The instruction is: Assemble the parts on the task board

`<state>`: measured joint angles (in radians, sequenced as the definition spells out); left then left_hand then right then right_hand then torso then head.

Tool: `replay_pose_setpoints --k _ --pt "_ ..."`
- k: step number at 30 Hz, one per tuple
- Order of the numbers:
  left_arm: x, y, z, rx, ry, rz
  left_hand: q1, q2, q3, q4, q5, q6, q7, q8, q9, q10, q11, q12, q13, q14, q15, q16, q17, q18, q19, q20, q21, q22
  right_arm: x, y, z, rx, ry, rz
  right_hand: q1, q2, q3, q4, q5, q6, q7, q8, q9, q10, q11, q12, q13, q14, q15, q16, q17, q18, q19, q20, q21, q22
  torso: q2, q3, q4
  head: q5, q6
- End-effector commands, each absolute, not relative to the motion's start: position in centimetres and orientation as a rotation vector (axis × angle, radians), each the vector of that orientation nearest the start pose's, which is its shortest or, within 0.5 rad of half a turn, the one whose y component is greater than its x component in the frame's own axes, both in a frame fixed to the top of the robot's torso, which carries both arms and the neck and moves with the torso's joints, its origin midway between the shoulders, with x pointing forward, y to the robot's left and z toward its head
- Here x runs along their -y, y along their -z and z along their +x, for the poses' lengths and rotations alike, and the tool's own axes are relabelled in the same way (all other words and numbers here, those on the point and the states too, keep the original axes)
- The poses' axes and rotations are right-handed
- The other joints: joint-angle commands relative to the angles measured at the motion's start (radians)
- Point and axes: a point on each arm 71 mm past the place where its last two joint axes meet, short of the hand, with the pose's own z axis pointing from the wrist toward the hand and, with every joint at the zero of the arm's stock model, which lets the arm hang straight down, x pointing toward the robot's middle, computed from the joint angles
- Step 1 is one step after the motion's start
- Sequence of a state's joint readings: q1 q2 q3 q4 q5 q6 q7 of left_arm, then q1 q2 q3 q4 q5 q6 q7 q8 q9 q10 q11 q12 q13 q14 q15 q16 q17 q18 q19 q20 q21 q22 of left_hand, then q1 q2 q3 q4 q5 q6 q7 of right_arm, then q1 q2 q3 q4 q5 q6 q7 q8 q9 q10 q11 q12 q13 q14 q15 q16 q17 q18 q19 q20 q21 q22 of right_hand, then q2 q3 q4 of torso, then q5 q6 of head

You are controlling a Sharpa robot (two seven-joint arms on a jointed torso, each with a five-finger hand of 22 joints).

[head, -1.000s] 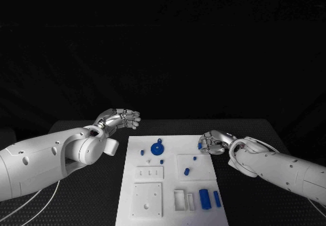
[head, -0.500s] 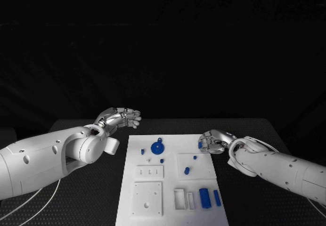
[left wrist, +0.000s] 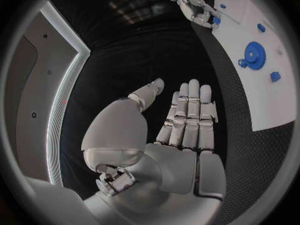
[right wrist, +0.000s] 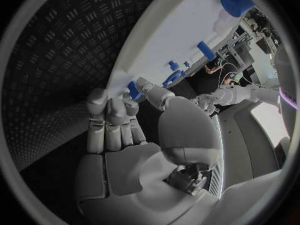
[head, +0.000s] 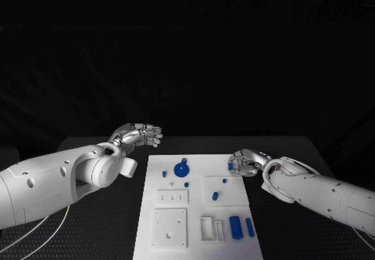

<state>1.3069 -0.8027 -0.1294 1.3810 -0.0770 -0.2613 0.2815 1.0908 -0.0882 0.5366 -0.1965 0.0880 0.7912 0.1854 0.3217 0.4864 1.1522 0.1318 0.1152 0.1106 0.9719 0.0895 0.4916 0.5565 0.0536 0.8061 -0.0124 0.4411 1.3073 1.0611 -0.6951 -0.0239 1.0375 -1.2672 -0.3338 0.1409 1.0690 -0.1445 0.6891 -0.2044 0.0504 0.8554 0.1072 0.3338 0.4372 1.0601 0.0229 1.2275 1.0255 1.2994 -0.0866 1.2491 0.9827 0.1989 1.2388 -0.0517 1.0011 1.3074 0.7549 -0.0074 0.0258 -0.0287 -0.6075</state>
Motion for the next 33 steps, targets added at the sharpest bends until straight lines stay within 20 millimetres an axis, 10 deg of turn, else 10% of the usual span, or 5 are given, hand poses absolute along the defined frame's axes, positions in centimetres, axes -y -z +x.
replay_pose_setpoints --k 1,33 --pt "-22.75 16.93 52.18 -1.533 1.412 -1.007 -0.007 -0.001 0.003 -0.005 0.0 -0.002 0.004 -0.005 0.001 0.0 0.003 -0.006 0.0 0.006 -0.002 -0.007 0.002 0.012 -0.006 0.0 0.003 0.019 27.02 27.76 52.75 -1.749 -0.604 0.066 -0.001 0.011 0.006 -0.002 -0.002 0.078 0.019 0.008 0.003 0.001 -0.009 0.003 -0.002 0.0 -0.008 -0.004 0.001 0.063 -0.002 -0.002 0.004 0.019 0.0 -0.0005 0.0001 0.001 0.0" --pt "-22.72 16.97 52.22 -1.536 1.409 -1.009 -0.006 0.0 0.004 -0.006 0.0 -0.002 0.004 -0.005 0.002 0.001 0.003 -0.006 0.0 0.007 -0.002 -0.009 0.004 0.012 -0.006 0.0 0.004 0.019 26.76 27.43 52.75 -1.695 -0.587 0.057 -0.005 0.056 0.042 -0.04 -0.002 0.169 -0.016 0.049 0.025 0.019 -0.043 0.005 -0.004 0.006 -0.039 -0.005 0.008 0.063 0.003 -0.004 0.015 0.017 -0.001 0.0012 -0.0005 0.003 -0.006"
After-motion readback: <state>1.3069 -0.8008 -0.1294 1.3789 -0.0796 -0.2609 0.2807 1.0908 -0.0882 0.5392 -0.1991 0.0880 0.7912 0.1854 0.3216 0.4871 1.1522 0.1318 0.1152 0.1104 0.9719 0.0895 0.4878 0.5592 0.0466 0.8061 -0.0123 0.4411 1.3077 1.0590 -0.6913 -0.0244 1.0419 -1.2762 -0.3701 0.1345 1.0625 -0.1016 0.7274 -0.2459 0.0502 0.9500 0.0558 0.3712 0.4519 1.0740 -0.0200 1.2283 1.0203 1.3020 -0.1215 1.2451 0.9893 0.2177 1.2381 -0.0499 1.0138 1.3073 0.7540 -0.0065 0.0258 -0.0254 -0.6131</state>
